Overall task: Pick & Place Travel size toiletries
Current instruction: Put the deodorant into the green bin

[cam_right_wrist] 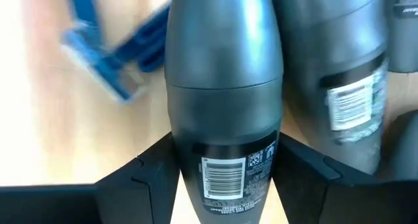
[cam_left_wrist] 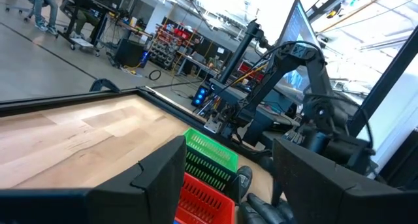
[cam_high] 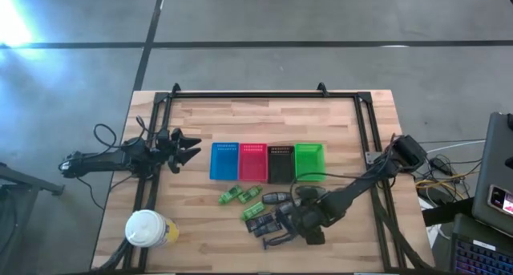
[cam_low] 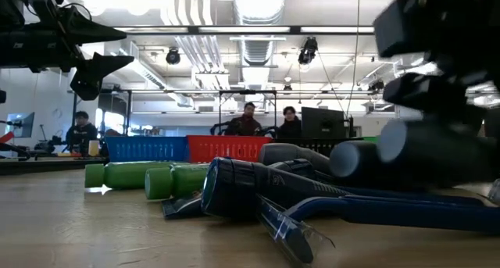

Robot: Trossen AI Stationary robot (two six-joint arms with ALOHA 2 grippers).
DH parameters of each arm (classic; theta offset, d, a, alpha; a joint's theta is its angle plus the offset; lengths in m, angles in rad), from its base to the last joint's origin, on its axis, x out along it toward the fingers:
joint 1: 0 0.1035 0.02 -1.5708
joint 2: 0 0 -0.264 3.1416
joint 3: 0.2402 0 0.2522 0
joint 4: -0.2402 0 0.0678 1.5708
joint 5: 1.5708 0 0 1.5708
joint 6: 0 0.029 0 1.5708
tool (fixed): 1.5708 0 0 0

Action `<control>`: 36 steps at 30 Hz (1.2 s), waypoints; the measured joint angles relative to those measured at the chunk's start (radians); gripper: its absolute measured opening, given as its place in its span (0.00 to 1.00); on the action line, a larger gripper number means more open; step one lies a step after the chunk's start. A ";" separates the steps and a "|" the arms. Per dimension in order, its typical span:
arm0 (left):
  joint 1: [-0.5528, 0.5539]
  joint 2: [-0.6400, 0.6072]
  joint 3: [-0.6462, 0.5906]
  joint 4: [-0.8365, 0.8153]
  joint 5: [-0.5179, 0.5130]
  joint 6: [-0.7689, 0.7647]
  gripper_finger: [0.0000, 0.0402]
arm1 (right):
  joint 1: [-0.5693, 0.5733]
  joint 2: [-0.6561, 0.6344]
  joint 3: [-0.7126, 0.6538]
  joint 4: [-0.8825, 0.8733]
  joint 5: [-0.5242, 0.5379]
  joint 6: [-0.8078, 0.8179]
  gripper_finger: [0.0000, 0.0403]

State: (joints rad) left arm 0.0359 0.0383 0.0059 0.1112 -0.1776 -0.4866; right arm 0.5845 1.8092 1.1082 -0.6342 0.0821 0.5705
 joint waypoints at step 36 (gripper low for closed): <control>0.000 0.000 0.000 -0.001 0.000 0.000 0.58 | -0.387 -0.727 -0.411 -0.041 0.146 1.073 0.49</control>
State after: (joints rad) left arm 0.0357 0.0383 0.0059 0.1106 -0.1776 -0.4866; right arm 0.1979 1.0818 0.6973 -0.6747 0.2282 1.6437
